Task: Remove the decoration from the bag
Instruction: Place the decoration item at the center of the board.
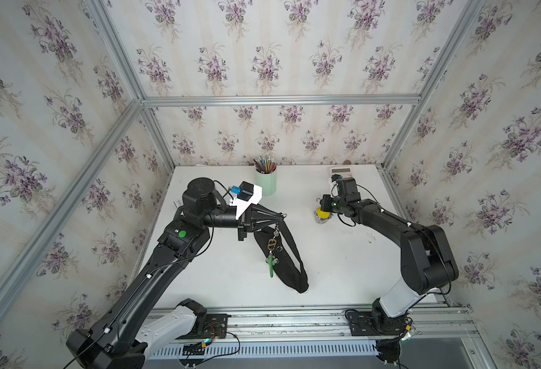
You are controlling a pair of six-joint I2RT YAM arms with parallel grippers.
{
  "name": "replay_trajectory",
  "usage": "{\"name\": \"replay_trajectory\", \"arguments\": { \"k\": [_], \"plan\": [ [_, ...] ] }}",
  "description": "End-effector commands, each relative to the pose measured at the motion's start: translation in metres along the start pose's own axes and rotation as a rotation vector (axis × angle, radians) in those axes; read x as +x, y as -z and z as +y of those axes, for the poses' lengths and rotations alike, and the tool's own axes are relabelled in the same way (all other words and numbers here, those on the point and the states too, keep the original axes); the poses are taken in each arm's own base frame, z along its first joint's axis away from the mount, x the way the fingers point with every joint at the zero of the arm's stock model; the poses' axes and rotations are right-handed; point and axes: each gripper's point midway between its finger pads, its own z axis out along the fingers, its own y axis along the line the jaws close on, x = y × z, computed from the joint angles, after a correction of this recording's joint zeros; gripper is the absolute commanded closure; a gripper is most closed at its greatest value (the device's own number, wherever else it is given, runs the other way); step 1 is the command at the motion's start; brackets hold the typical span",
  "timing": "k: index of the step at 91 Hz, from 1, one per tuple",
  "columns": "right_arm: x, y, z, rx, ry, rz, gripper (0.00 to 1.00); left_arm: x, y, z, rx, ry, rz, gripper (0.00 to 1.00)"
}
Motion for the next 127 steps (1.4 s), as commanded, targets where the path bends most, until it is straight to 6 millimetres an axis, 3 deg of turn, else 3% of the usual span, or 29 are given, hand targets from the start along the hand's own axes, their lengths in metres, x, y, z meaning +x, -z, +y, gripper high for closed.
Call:
{"name": "replay_trajectory", "arguments": {
  "k": [1,42,93,108,127],
  "plan": [
    [0.003,-0.003,-0.001,0.004,-0.003,0.033,0.88,-0.003,0.001,-0.003,0.004,-0.032,-0.006,1.0],
    [-0.001,-0.001,0.0,0.007,0.003,0.034,0.75,-0.001,0.001,-0.003,0.011,-0.025,-0.003,1.0],
    [-0.008,0.008,0.007,-0.02,0.02,0.015,0.72,0.002,0.0,0.003,-0.009,-0.007,-0.003,1.0],
    [-0.024,0.034,0.032,-0.132,0.061,-0.055,0.71,0.001,0.0,0.02,-0.095,0.017,-0.009,1.0],
    [-0.049,0.107,0.089,-0.396,0.183,-0.239,0.68,-0.011,0.004,0.042,-0.231,0.038,-0.046,1.0]
  ]
}}
